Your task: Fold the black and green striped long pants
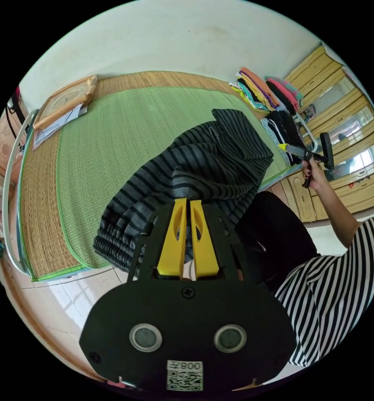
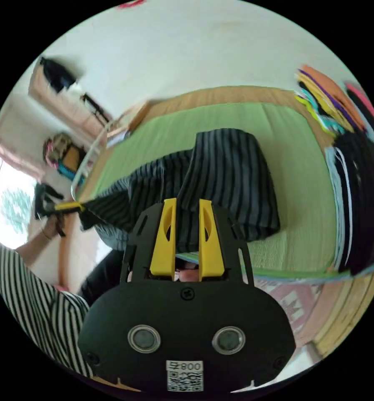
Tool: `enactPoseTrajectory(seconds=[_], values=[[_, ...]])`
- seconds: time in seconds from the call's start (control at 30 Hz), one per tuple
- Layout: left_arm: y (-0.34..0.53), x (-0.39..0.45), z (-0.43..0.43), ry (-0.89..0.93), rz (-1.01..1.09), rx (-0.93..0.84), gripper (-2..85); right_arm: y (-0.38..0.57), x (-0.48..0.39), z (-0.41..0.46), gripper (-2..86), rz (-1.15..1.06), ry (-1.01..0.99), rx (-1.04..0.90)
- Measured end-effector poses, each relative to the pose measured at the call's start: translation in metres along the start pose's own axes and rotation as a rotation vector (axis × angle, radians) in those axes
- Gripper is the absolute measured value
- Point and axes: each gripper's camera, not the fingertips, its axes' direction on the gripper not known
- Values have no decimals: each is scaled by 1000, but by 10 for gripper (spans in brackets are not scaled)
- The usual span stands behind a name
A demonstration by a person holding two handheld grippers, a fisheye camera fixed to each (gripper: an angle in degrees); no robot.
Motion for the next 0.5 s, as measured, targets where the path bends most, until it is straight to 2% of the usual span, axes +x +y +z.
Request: enactPoseTrajectory(seconds=[0.07,0.17,0.33,0.5], values=[[-3,0,-5,20,-43,-32,11,-22,-46,47,93,-168,145,-114],[-7,1,-9,53,-106,-74,11,-37,-80,90,110,-275,215,-192],[-11,21,-15,-7,-61,-115,11,-45,-110,137,104,-320,185,-306],[-1,28,-19,2,-59,-36,11,-41,-128,154,53,-317,214,-286]])
